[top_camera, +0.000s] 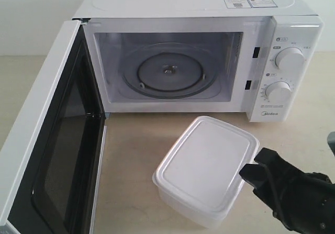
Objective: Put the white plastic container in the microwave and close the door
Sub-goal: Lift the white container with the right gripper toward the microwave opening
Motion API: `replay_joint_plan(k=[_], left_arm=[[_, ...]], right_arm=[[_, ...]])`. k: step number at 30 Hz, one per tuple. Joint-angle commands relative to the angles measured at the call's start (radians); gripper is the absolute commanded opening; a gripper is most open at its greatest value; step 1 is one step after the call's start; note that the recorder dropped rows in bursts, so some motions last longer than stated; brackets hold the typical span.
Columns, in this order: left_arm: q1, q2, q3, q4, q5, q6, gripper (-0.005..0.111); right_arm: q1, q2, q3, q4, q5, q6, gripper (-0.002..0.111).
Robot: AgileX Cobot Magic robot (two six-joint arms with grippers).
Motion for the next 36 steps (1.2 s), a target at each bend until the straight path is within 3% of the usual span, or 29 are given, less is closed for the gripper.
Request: replay_joint_plan(k=[1,31,33,36], left_arm=[[0.001,-0.003,0.004,0.005,-0.006,-0.008,0.004],[0.001,-0.003,0.004,0.005,-0.006,-0.008,0.004],[0.001,-0.003,0.004,0.005,-0.006,-0.008,0.004],[0.001,-0.003,0.004,0.005,-0.006,-0.008,0.004]], right_arm=[[-0.070,-0.009,0.005,-0.049,0.059,0.014,0.039],[-0.098,0.357,-0.192,-0.181,0.034,0.099,0.039],[-0.098,0.357,-0.192,-0.181,0.041,0.086,0.033],[-0.098,0.357,-0.192,-0.189,0.042,0.083,0.009]])
